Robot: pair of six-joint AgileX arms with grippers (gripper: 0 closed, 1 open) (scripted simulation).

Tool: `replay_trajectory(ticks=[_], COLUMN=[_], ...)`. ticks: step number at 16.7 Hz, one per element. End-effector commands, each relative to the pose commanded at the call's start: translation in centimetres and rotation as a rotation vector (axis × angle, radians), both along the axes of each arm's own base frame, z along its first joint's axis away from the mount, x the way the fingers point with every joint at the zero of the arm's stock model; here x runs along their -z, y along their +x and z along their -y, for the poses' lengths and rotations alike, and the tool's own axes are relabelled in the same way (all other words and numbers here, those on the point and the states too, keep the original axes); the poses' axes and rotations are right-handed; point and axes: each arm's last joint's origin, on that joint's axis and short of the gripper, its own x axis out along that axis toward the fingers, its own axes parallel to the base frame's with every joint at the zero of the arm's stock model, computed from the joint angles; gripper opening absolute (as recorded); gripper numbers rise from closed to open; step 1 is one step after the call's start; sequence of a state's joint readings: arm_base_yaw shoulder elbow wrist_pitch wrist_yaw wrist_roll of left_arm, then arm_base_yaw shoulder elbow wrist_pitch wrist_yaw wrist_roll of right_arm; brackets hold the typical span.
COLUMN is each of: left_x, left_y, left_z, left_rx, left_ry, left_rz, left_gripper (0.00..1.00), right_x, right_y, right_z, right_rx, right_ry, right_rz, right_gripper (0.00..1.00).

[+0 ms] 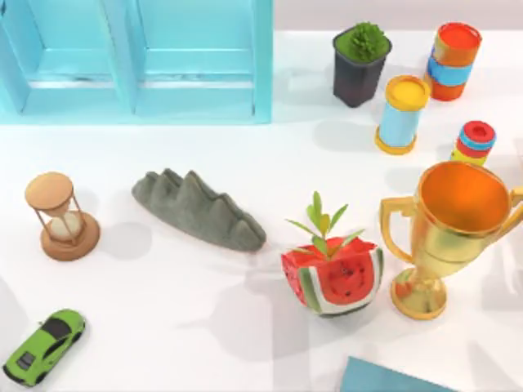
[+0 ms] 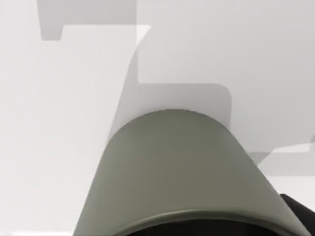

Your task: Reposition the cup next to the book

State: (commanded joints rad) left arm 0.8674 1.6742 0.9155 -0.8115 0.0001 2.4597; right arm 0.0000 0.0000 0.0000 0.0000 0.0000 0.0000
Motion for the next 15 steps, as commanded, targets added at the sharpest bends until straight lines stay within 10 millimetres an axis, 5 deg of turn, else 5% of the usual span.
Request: replay_trajectory(ticks=[9, 15], left_x=[-0.1, -3.5], left_y=[0.0, 0.0], left_z=[0.0, -0.1], left_rx=[0.002, 0.005], left_ry=[0.001, -0.009], left_rz=[0.001, -0.007], left_gripper=[0.00, 0.00], right_x=[0.0, 0.0], right_y=[0.0, 0.0], right_z=[0.0, 0.0], right_rx=[0.000, 0.000], right_ry=[0.000, 0.000], right_rz=[0.000, 0.000], right_gripper=[1.00, 1.00])
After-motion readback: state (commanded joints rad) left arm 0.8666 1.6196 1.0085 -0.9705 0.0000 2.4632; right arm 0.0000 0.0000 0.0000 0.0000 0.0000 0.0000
